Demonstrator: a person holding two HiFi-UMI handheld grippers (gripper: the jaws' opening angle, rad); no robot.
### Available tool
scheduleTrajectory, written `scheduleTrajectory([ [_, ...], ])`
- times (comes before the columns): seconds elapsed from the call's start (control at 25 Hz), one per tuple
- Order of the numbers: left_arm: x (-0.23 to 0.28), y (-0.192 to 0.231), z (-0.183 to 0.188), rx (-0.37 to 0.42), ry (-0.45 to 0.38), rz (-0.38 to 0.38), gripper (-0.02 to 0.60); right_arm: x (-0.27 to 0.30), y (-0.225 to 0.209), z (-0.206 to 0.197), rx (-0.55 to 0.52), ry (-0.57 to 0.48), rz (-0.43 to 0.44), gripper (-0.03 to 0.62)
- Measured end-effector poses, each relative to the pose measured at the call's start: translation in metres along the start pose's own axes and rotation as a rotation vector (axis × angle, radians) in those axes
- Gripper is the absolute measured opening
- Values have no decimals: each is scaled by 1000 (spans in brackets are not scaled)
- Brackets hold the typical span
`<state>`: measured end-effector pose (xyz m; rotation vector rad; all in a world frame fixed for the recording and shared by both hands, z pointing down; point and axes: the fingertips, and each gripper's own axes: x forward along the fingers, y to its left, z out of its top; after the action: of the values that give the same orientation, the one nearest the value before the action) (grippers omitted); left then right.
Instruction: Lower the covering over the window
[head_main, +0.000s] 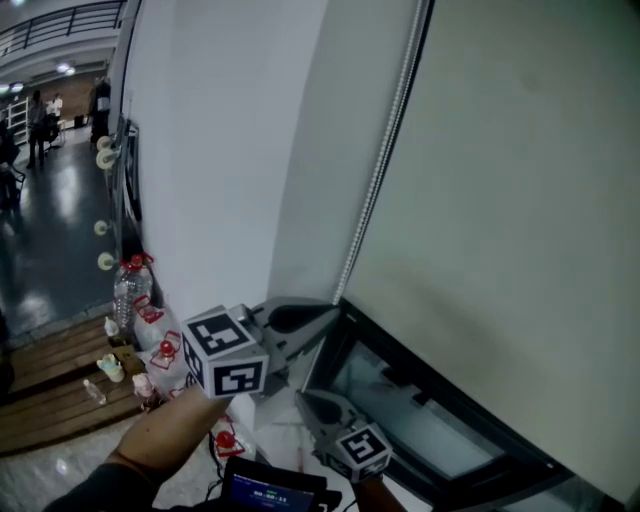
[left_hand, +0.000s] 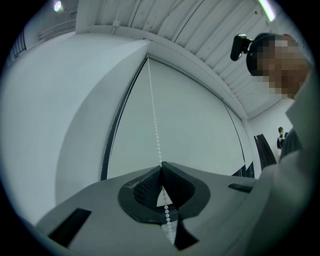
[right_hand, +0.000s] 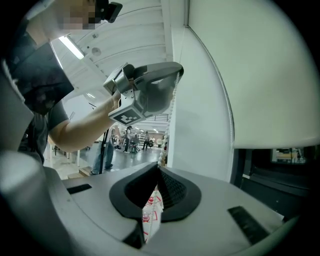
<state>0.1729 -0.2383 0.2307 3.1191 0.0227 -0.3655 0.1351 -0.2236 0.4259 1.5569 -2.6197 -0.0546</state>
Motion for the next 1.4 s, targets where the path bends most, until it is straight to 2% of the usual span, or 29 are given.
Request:
scheduleTrajectory([
  [0.2,-1,3,-2,19,-1,-1,2,1,-2,-4,33,15,28,-2],
  [0.4,-5,-3,-4,23,-4,-26,2,-1,-3,-32,11,98,21,23],
  [0.6,-6,2,-4,92,10,8,3,-15,-12,-31,166,2,36,25],
  [0.72,-7,-2,-15,108,37,2,3,-28,-26,-23,152,-41,6,37],
  [0.88,-9,-5,-43,77,63,-13,3,-42,-43,1,159,-98,-42,37],
  [1.04,-16,1,-57,91,82,29,2,-54,-54,18,151,-122,-73,37],
  [1.16,-18,1,-61,76,73,27,2,-60,-62,29,156,-151,-97,37],
  [1.32,-17,-12,-62,134,72,15,2,-64,-67,39,140,-169,-105,37],
  [1.4,-17,-14,-64,132,71,16,3,-66,-68,44,130,-177,-108,37],
])
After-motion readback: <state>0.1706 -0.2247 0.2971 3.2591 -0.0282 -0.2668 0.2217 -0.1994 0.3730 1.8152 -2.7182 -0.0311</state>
